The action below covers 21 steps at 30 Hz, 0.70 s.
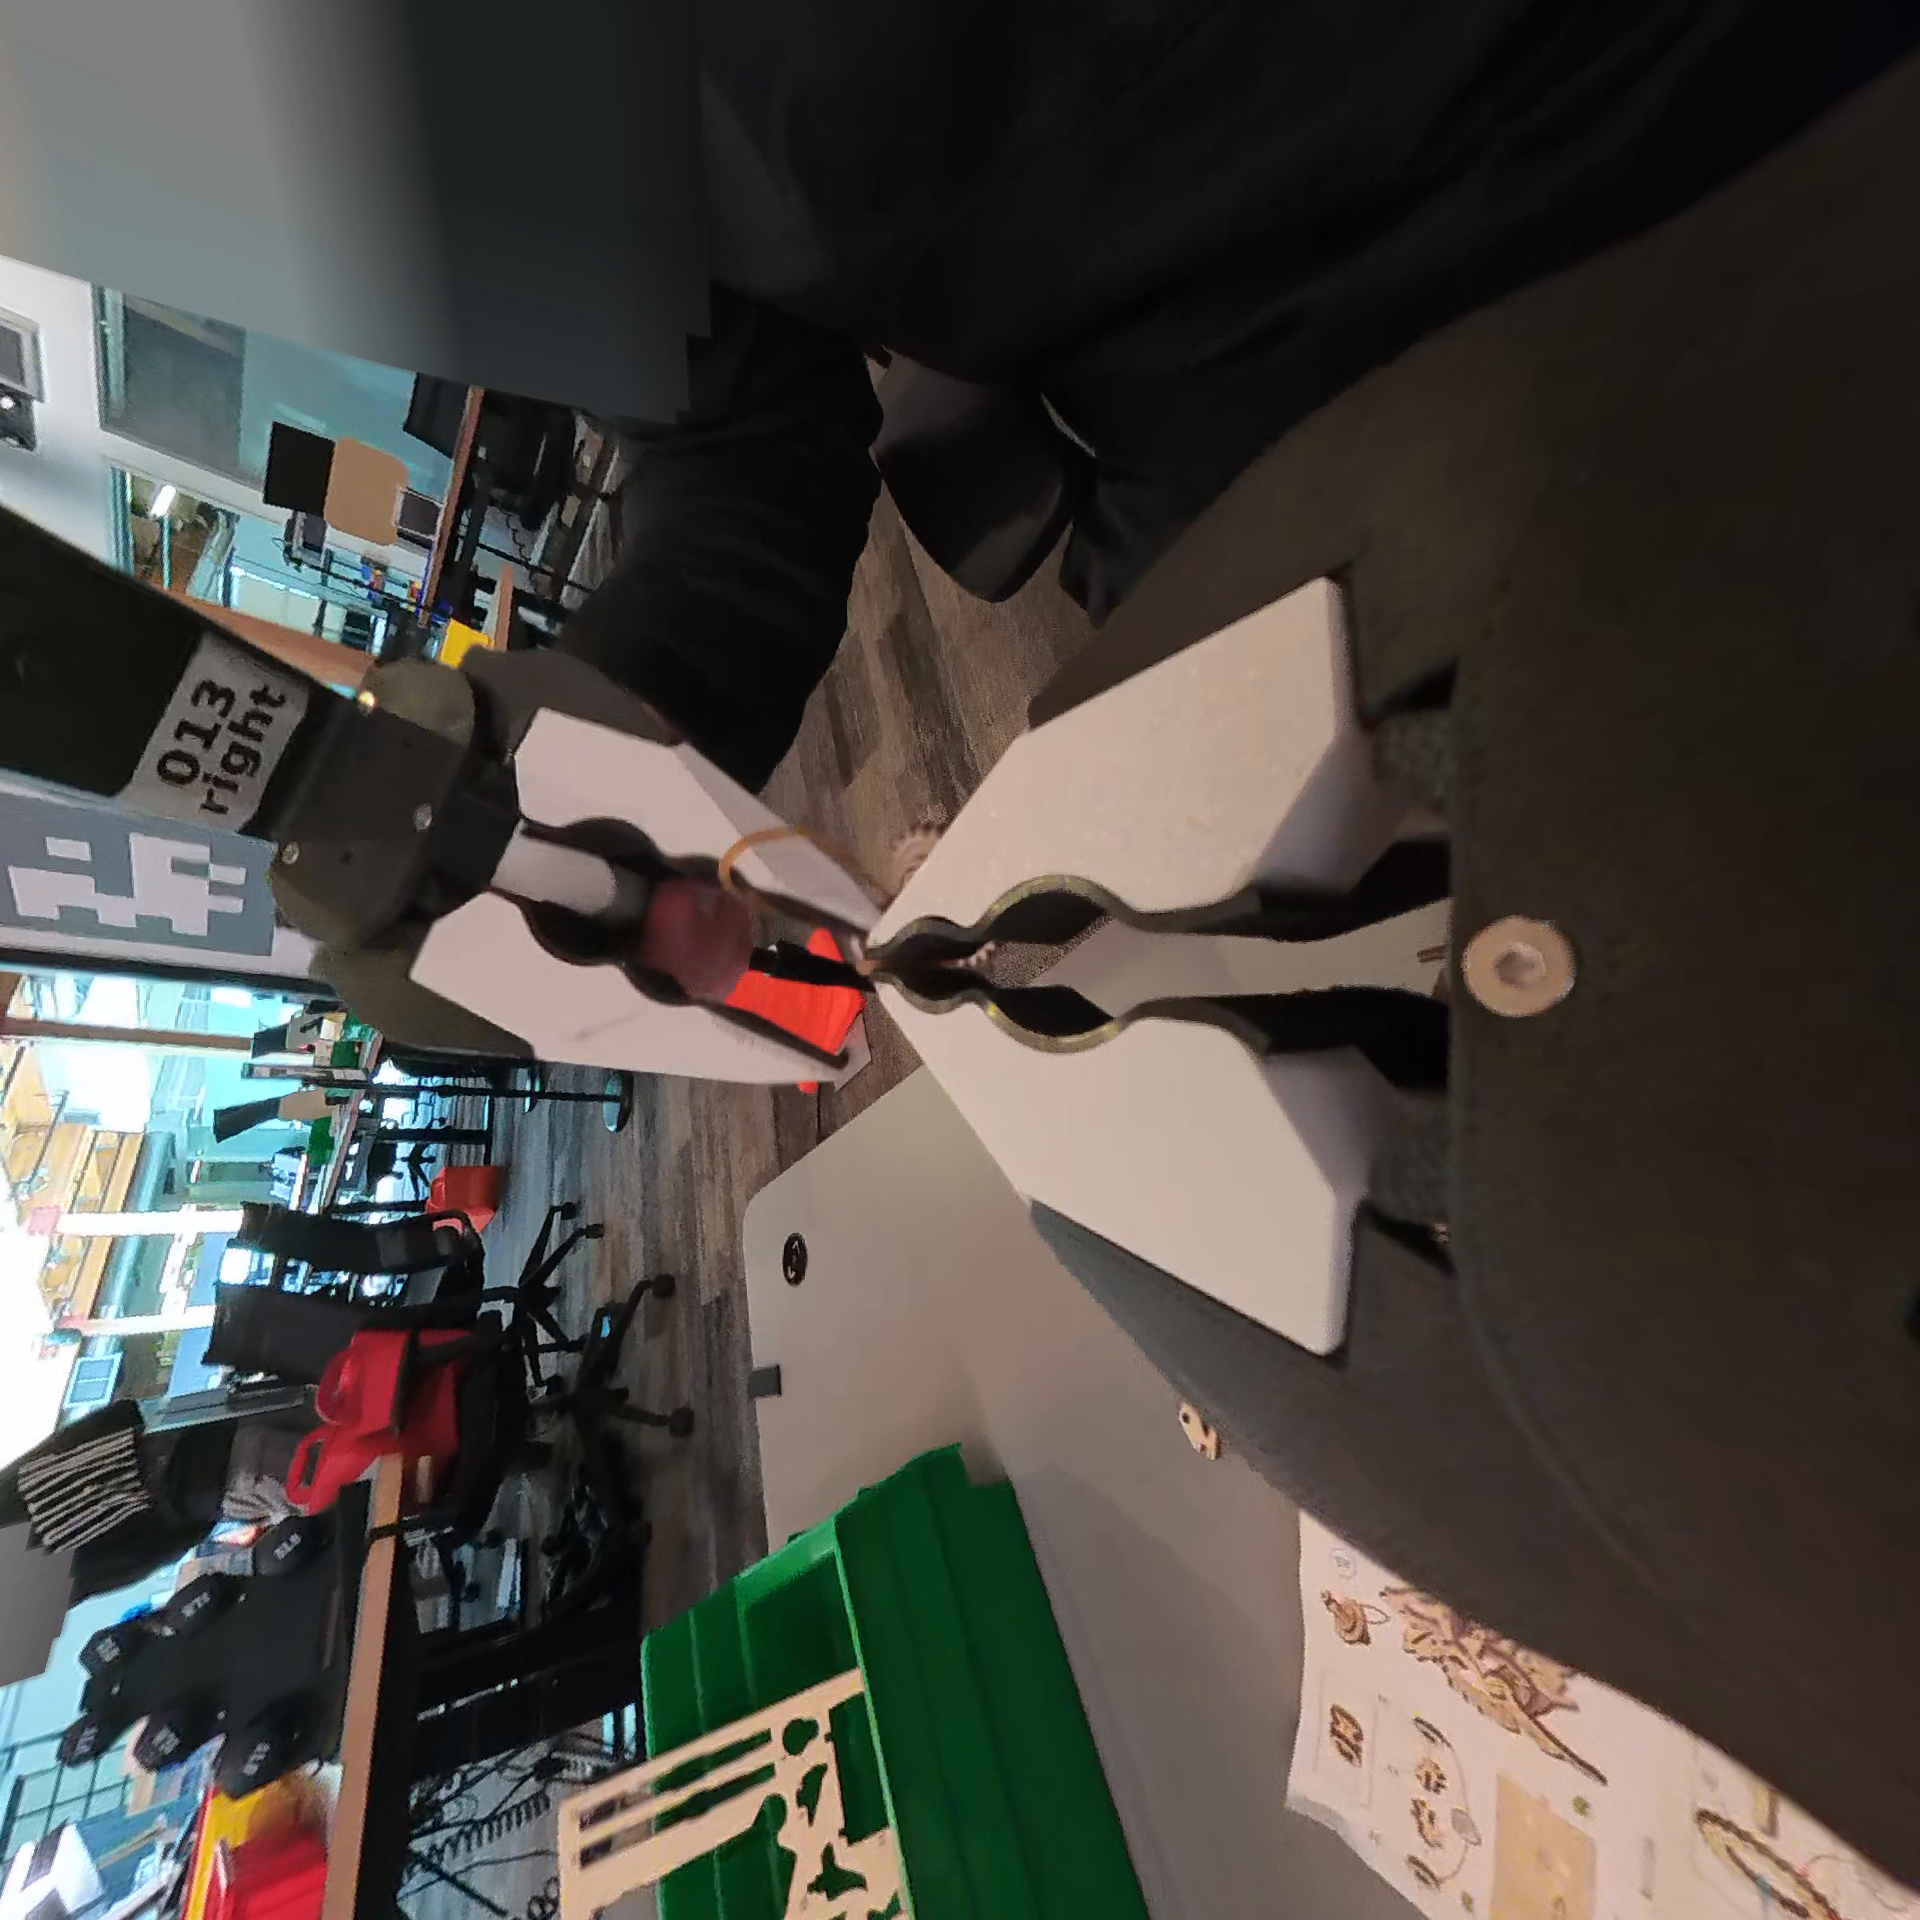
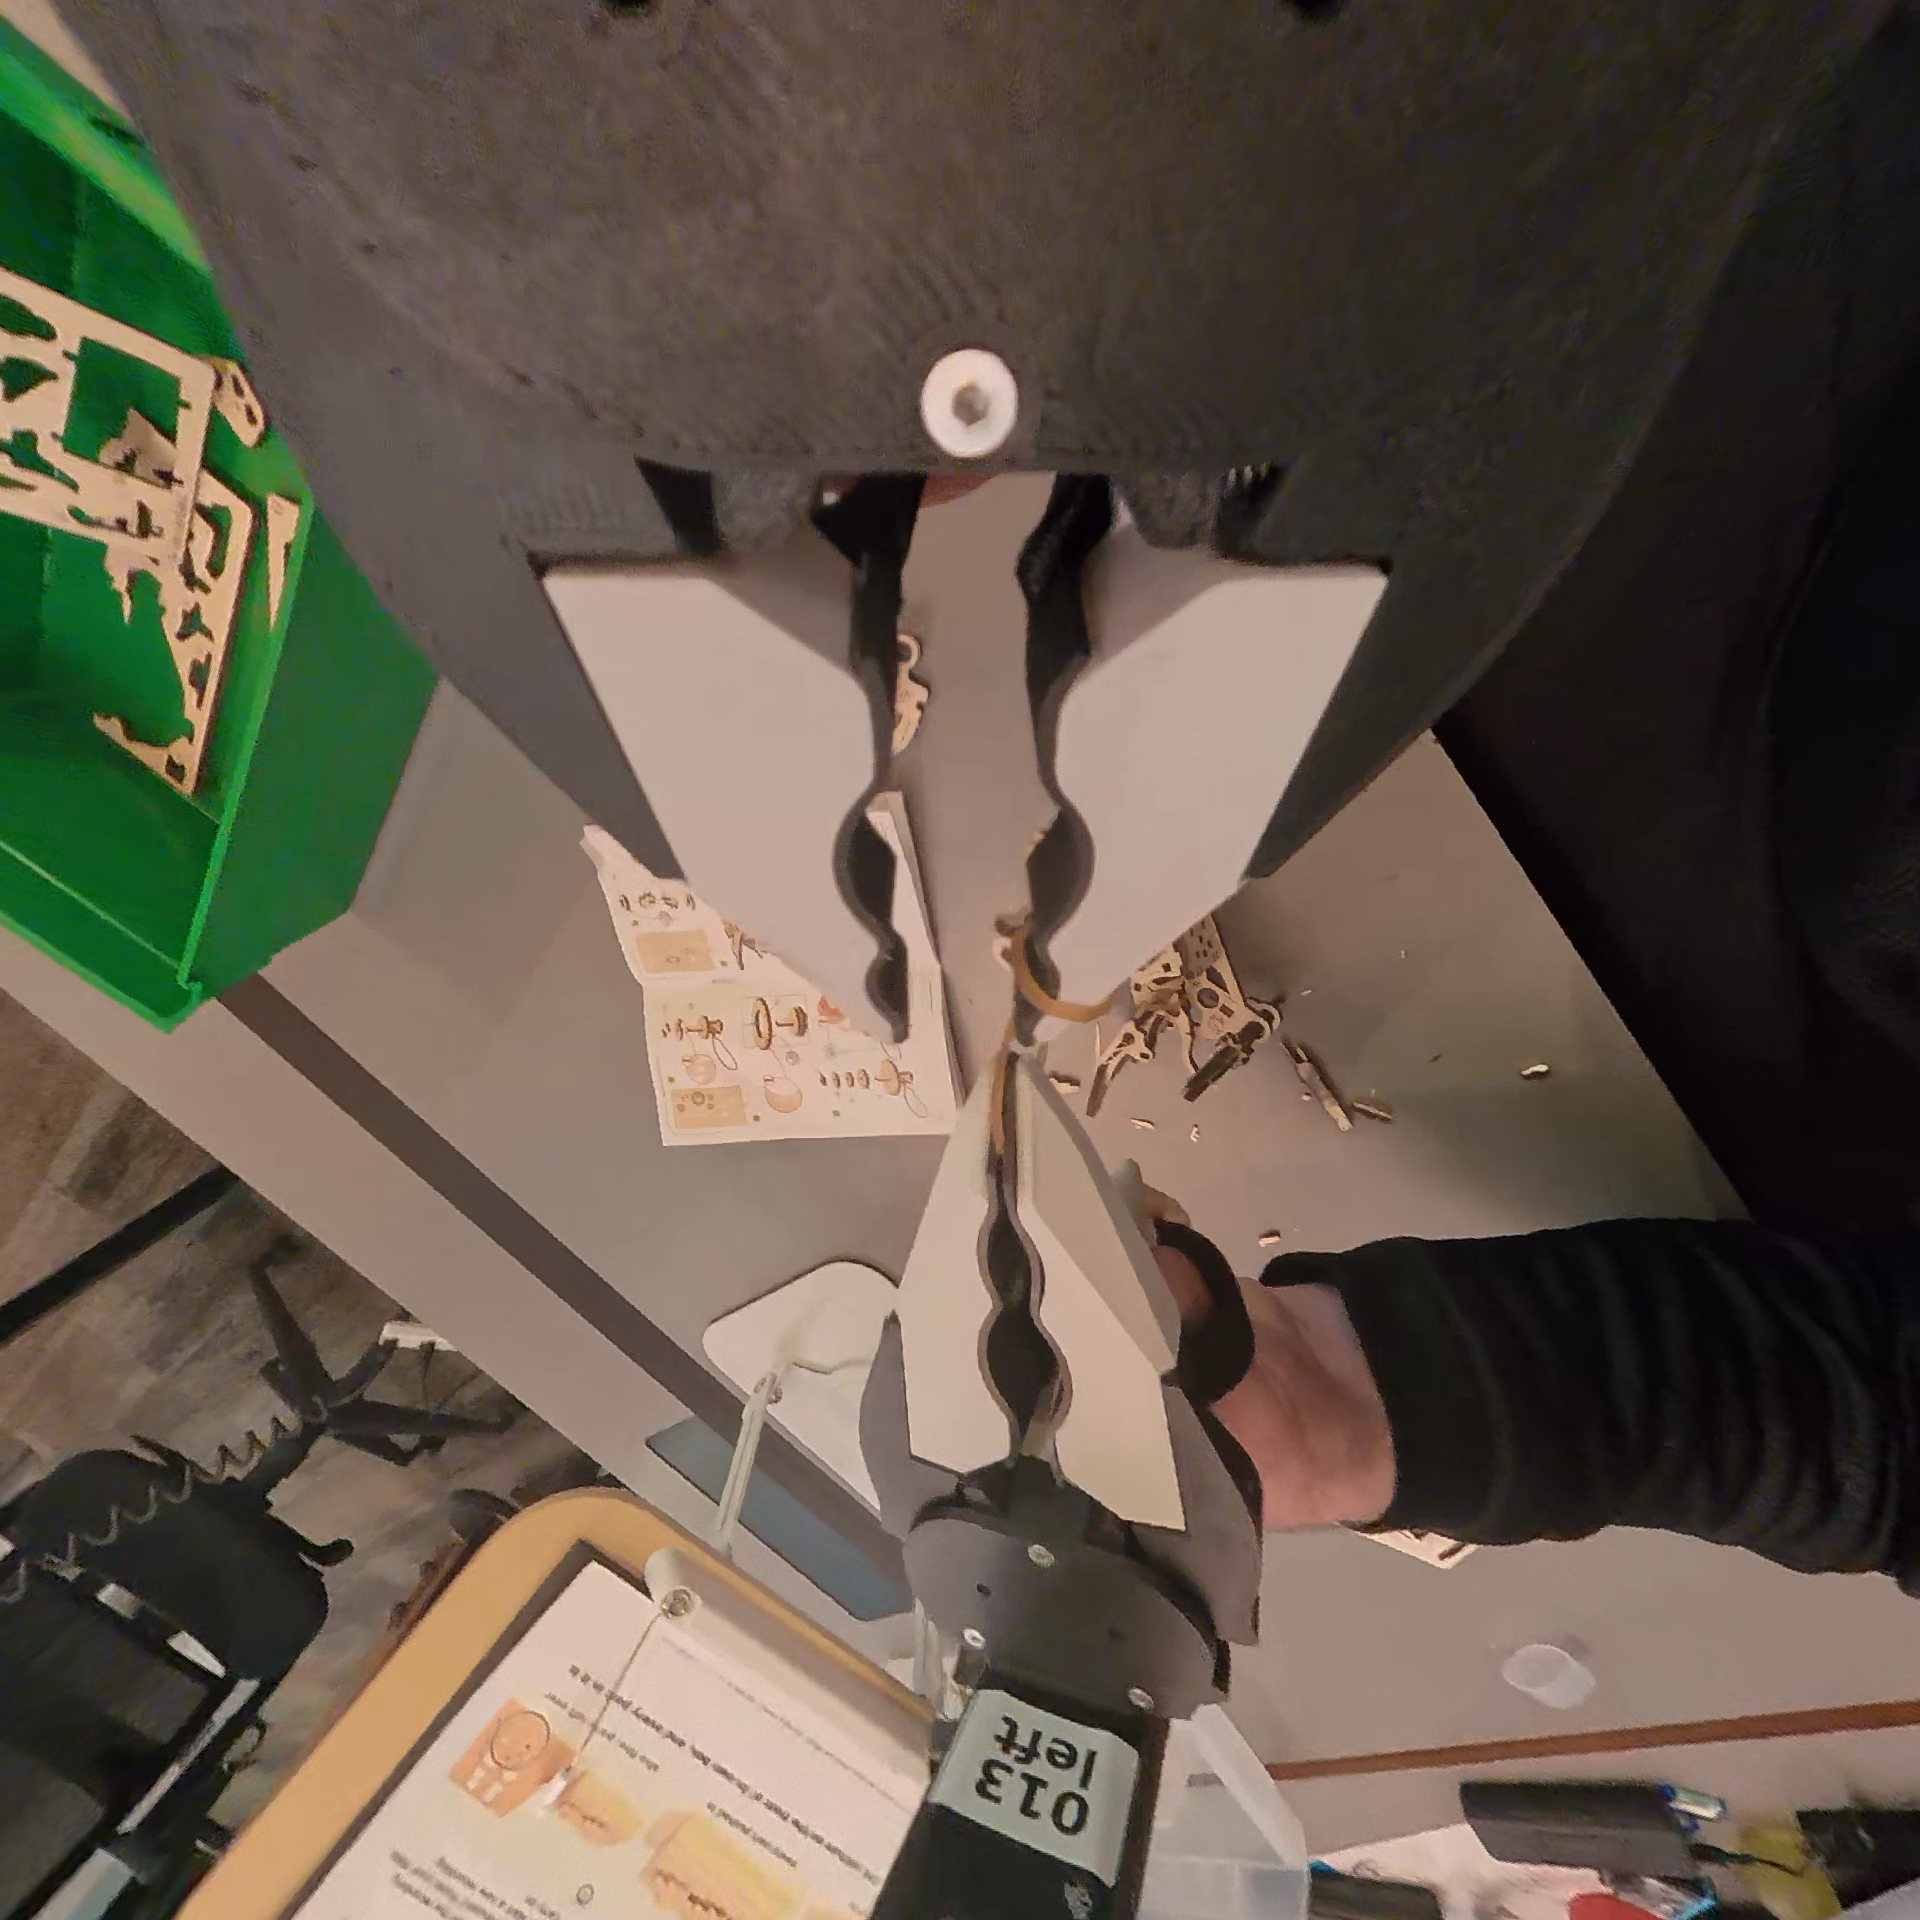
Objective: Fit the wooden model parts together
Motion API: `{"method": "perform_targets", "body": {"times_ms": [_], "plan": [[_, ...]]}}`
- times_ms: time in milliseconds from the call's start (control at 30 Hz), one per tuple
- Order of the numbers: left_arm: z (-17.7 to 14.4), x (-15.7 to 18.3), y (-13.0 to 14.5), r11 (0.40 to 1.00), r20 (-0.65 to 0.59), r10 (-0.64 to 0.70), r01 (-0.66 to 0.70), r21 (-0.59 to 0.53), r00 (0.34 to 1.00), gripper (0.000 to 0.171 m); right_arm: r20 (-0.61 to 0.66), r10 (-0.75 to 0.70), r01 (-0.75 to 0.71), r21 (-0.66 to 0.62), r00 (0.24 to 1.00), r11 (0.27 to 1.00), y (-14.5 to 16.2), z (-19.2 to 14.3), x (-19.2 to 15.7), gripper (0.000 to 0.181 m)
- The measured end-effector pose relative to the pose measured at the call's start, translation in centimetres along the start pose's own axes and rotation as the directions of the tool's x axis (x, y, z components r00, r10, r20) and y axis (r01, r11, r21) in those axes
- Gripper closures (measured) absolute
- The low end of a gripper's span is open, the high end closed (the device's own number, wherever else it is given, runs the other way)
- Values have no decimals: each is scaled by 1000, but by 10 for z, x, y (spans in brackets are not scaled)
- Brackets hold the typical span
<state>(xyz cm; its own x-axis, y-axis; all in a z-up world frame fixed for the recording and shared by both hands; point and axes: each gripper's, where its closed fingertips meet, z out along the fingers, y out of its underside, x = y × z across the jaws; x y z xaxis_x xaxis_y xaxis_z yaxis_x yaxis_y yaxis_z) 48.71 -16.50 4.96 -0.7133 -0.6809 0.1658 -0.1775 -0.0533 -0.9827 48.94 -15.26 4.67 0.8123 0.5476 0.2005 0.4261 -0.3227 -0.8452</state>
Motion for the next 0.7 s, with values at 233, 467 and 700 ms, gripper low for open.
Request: {"method": "perform_targets", "body": {"times_ms": [233,467,700], "plan": [[4,-9,12,998,20,-50,51,-41,999,171,-20,-38,34,-174,999,984,22,5,-1,151],[21,-23,64,962,66,-106,119,-245,992,171,2,67,-65,-234,998,970,75,24,-6,147],[30,-36,142,819,133,-75,137,-557,988,171,15,103,-93,-307,995,947,139,51,-16,139]]}}
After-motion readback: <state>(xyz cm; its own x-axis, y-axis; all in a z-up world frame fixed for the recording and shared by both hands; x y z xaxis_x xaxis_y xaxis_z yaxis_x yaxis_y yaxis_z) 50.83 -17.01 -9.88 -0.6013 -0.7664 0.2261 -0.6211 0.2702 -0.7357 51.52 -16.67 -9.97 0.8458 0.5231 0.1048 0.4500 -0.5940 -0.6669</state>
